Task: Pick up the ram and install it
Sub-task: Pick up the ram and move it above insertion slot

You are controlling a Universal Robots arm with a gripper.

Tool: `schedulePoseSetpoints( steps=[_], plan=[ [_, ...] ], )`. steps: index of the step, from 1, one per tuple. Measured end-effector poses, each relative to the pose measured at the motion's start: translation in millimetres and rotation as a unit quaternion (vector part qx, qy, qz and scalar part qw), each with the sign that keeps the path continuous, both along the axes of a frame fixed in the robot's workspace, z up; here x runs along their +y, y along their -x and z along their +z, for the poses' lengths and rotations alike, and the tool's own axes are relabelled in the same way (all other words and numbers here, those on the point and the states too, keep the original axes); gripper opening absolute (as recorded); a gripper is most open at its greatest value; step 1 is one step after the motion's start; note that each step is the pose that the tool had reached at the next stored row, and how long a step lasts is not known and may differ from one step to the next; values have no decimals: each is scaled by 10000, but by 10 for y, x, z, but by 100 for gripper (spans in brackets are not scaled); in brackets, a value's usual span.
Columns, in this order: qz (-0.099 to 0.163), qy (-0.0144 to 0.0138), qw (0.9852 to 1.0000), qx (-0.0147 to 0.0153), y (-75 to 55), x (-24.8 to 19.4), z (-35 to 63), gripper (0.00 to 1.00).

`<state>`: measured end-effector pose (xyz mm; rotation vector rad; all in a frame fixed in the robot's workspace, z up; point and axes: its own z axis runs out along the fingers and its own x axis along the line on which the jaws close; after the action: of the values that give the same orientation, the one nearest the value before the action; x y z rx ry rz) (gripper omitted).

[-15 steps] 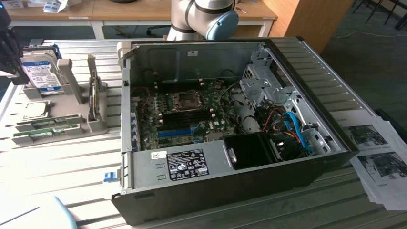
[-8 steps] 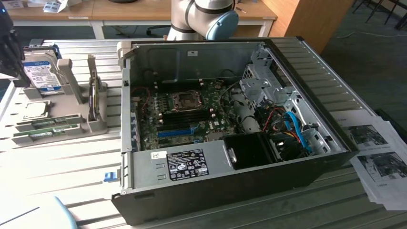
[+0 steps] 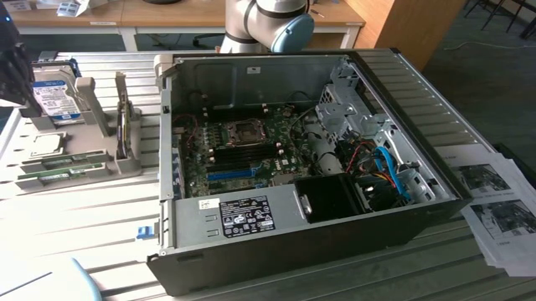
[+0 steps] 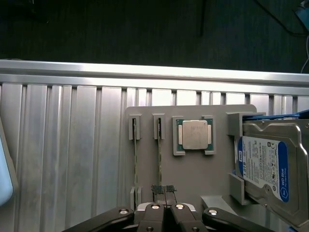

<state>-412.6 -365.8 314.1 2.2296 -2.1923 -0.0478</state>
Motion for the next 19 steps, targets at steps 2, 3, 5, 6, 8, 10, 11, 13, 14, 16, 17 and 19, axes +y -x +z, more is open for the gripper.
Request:
schedulePoseSetpoints(
  steps=[2,3,5,6,8,10,11,13,14,16,17,19],
  plan=[
    [0,0,10000,0,0,0,-16,9],
    [0,0,10000,0,0,0,-24,9],
    [0,0,10000,0,0,0,-38,9],
    [0,0,10000,0,0,0,-44,9],
    [0,0,10000,1,0,0,-51,9],
    [0,0,10000,1,0,0,-50,9],
    [0,0,10000,0,0,0,-52,9],
    [0,0,10000,0,0,0,-52,9],
    [0,0,10000,0,0,0,-52,9],
    [0,0,10000,0,0,0,-52,9],
    [0,0,10000,0,0,0,-52,9],
    [0,0,10000,0,0,0,-52,9]
  ],
)
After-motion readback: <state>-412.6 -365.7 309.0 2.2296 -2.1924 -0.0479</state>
